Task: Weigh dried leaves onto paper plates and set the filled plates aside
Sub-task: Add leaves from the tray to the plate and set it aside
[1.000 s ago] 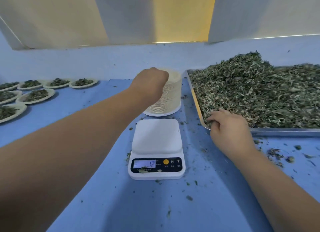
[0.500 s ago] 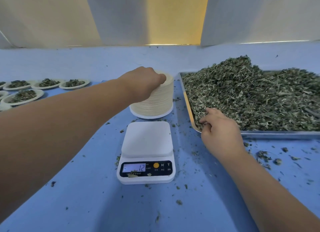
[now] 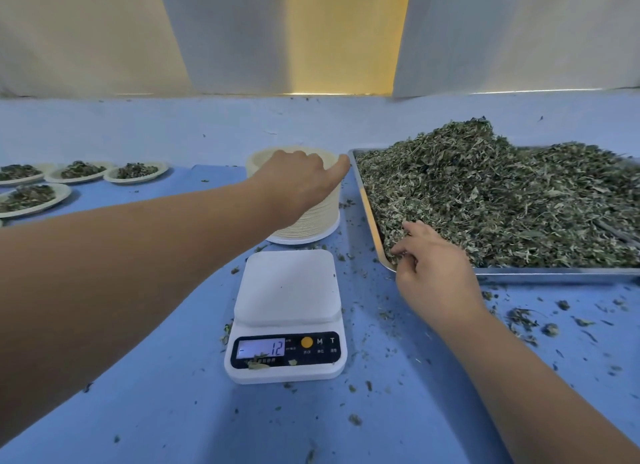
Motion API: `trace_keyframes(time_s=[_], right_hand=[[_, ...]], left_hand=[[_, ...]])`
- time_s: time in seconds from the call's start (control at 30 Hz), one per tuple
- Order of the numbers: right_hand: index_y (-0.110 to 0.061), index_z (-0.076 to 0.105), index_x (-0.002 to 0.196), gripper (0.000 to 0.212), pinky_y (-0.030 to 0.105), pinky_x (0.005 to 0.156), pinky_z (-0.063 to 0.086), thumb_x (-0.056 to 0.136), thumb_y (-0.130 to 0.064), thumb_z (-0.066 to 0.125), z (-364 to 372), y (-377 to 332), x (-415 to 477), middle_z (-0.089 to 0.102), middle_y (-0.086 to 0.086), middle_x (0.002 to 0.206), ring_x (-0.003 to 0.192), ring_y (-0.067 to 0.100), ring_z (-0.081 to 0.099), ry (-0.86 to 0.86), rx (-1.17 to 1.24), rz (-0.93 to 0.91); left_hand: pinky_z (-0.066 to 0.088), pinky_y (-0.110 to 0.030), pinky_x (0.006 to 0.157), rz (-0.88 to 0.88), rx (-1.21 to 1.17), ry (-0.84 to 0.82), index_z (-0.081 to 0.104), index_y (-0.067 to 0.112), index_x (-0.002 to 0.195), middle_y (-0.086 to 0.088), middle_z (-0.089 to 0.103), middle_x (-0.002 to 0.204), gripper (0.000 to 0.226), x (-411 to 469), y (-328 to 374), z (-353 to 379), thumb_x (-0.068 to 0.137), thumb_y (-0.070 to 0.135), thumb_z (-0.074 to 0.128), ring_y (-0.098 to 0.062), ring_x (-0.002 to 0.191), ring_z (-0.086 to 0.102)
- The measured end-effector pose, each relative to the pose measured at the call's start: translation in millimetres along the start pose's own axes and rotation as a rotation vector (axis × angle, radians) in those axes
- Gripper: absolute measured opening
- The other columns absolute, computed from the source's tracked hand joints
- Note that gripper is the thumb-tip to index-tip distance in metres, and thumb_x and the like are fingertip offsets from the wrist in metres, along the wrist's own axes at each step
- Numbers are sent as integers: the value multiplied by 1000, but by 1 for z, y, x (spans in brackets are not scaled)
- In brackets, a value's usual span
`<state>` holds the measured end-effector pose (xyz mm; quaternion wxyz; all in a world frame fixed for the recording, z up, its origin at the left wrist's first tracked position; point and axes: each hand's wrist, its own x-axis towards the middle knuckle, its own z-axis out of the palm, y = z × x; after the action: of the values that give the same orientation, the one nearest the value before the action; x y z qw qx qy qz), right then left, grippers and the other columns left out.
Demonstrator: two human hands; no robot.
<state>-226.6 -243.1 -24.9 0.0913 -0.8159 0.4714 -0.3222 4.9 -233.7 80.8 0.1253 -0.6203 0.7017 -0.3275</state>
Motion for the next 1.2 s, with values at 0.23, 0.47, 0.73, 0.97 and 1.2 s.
trace_keyframes(time_s=[0.23, 0.47, 0.73, 0.97, 1.2], right_hand=[[-13, 76, 100, 27, 51, 116, 36, 95, -8, 50, 0, 0, 1, 52, 6, 149, 146, 19, 38, 34, 8, -51], [-11, 75, 101, 24, 52, 111, 41, 93, -5, 53, 1, -6, -1, 58, 8, 143, 140, 20, 46, 76, 26, -93], [-33, 30, 144, 58, 33, 72, 47, 95, -20, 57, 8, -8, -5, 64, -6, 132, 67, 13, 60, 138, 139, -105], [-34, 60, 130, 50, 30, 78, 56, 85, -19, 75, 8, -10, -8, 70, -19, 105, 88, -2, 63, 241, 279, -136], [-19, 72, 125, 32, 2, 68, 44, 94, -16, 67, 22, -29, -10, 77, -3, 95, 68, 3, 59, 235, 214, -224]], left_hand=[[30, -38, 62, -242, -182, 192, 49, 9, 113, -3, 34, 85, 37, 0, -16, 0, 80, -3, 61, -27, 78, 39], [41, -41, 77, -595, -618, 450, 74, 9, 95, -10, 59, 99, 30, -20, -10, 17, 82, 1, 48, -31, 92, 48], [41, -11, 83, -579, -1128, 761, 78, 9, 85, 4, 60, 109, 28, -62, 25, 39, 81, -11, 58, -12, 107, 57], [54, -27, 84, -473, -1316, 802, 81, 8, 93, -2, 66, 106, 25, -100, 39, 52, 80, -13, 77, -14, 102, 66], [58, -20, 79, -750, -1847, 545, 79, 15, 103, 1, 80, 99, 27, -131, 23, 69, 88, -7, 73, -9, 93, 76]])
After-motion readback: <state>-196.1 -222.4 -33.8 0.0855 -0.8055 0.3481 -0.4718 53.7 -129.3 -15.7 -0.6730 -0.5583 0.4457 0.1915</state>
